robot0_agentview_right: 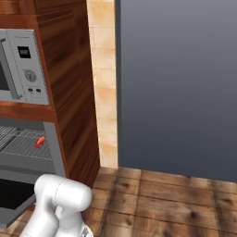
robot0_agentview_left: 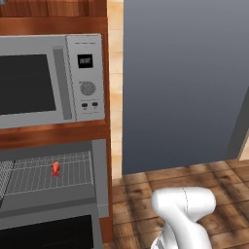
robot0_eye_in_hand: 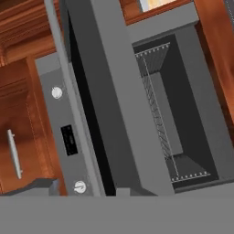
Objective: Take the fish from the oven and place it on the plate on the counter.
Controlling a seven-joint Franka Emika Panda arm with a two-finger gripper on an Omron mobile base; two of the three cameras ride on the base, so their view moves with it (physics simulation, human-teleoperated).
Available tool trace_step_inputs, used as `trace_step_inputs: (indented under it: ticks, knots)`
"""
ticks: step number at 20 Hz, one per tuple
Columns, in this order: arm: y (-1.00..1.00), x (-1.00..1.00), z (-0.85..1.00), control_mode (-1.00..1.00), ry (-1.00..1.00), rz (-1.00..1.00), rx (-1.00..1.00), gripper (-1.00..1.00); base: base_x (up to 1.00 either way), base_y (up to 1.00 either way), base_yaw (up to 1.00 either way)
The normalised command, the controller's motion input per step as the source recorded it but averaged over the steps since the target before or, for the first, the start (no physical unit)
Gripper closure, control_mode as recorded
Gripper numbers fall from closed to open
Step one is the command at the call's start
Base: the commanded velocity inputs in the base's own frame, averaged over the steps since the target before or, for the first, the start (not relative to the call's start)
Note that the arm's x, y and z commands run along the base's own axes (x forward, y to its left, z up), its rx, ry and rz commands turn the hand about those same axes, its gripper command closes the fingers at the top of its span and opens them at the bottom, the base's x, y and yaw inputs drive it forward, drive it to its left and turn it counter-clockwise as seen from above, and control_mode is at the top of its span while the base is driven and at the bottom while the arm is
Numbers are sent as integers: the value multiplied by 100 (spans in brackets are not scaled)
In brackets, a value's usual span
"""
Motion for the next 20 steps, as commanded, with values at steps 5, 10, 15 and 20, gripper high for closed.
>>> trace_step_inputs:
  ticks: [5,10,15,20]
  knots:
    - [16,-55,100,-100,-7,0,0,-100,0,0,0]
    - [14,-44,100,-100,0,0,0,-100,0,0,0]
    - [2,-34,100,-100,0,0,0,-100,0,0,0]
    - [0,10,94,-100,1,0,0,-100,0,0,0]
